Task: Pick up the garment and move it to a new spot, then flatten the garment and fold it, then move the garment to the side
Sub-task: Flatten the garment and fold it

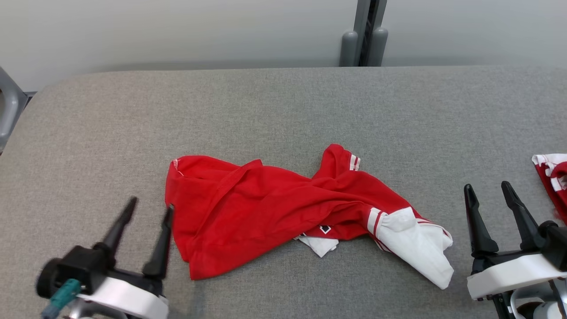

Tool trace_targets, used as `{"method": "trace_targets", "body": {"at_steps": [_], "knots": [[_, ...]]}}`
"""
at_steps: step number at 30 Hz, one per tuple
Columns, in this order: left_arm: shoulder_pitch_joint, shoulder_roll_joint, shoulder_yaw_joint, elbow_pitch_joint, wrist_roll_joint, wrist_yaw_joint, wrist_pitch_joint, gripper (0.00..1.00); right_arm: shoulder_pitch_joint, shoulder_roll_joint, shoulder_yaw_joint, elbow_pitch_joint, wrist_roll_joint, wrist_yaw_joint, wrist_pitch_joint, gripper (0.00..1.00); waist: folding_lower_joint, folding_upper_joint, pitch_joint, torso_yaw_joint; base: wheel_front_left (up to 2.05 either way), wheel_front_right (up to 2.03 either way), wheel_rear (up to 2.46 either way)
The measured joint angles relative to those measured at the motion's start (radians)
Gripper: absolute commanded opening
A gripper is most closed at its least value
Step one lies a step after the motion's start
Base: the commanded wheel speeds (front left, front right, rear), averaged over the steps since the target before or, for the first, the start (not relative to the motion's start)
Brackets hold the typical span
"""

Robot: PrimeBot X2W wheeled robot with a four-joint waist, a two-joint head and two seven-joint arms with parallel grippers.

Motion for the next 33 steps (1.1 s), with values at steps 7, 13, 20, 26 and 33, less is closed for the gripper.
{"method": "trace_targets", "body": {"at_steps": [7, 13, 20, 26, 33], "knots": [[-0.005, -0.018, -0.079, 0.137, -0.053, -0.086, 0.085, 1.0, -0.007, 0.004, 0.013, 0.011, 0.006, 0.0, 0.002, 1.0, -0.0001, 0.0, 0.036, -0.008, 0.0, 0.0, 0.0], [-0.063, -0.016, -0.121, 0.245, -0.077, -0.127, 0.101, 1.0, -0.023, 0.009, 0.021, 0.025, 0.009, 0.0, -0.002, 1.0, 0.0, 0.0, 0.068, -0.024, 0.0, 0.0, 0.0], [-0.11, 0.003, -0.16, 0.307, -0.078, -0.142, 0.082, 0.72, -0.029, 0.013, 0.019, 0.045, 0.015, 0.0, -0.013, 1.0, 0.0, 0.0, 0.089, -0.048, 0.0, 0.0, 0.0], [-0.125, 0.017, -0.182, 0.316, -0.085, -0.145, 0.077, 0.0, -0.029, 0.016, 0.009, 0.057, 0.016, 0.0, -0.022, 1.0, 0.0, 0.0, 0.102, -0.056, 0.0, 0.0, 0.0], [-0.137, 0.031, -0.182, 0.292, -0.095, -0.145, 0.075, 0.0, 0.005, 0.014, -0.013, 0.072, -0.006, 0.0, -0.008, 1.0, 0.0, 0.0, 0.114, -0.052, 0.0, 0.0, 0.0]]}}
